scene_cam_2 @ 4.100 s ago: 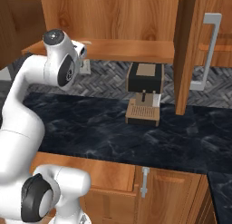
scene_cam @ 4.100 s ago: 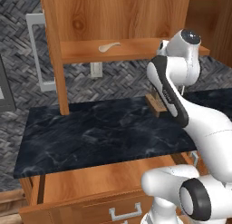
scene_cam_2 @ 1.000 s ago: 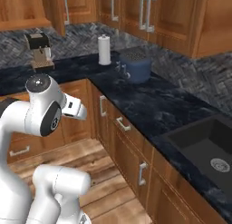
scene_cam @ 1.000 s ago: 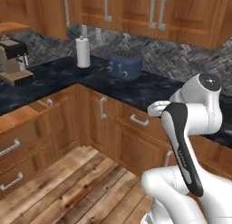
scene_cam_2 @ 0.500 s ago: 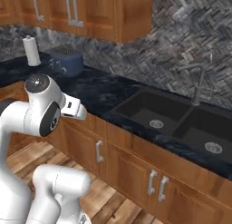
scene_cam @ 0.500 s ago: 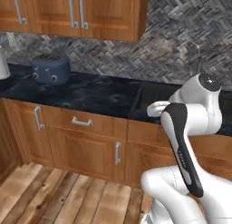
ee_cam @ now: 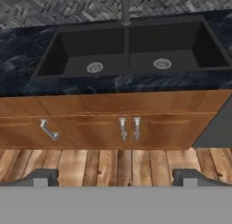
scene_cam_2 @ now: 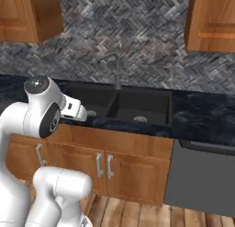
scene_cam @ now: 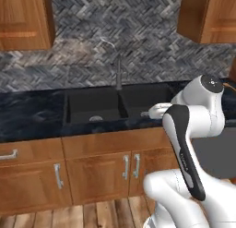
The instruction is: Organize the utensils by type. Pick up the wooden spoons from the counter and place them in the open cabinet. Then pick up the metallic utensils from the counter and place them in the open drawer.
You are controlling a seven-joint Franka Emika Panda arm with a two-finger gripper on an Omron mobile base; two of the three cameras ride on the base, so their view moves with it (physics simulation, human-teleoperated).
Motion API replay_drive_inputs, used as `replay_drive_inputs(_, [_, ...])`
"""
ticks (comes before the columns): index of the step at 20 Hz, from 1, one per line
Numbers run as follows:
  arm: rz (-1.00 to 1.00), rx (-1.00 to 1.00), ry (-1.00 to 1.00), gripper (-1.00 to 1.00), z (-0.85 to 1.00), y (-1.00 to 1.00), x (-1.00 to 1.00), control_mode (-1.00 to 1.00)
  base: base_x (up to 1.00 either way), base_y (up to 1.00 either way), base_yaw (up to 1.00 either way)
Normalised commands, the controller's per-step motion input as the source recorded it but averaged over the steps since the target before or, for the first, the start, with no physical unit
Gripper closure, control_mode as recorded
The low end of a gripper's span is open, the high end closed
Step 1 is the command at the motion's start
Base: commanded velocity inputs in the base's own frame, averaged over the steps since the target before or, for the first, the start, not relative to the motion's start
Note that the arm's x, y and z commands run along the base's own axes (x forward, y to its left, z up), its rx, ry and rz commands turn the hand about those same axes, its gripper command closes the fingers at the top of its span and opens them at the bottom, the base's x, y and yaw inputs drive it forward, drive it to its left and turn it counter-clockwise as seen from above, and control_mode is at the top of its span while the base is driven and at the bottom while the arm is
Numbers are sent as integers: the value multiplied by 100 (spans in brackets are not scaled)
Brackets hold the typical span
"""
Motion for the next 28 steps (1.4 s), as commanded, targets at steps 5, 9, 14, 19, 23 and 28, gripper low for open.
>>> replay_drive_inputs(5, [0, 0, 0, -100, 0, 0, 0, 100, 0, -58, -73])
replay_drive_inputs(9, [0, 0, 0, -100, 0, 0, 0, 100, 0, -68, -47])
replay_drive_inputs(14, [0, 0, 0, -100, 0, 0, 0, 100, 15, -64, -10])
replay_drive_inputs(19, [0, 0, 0, -100, 0, 0, 0, 100, 43, -48, 33])
replay_drive_inputs(23, [0, 0, 0, -100, 0, 0, 0, 100, 35, -44, 44])
replay_drive_inputs(28, [0, 0, 0, -100, 0, 0, 0, 100, 40, -51, 23])
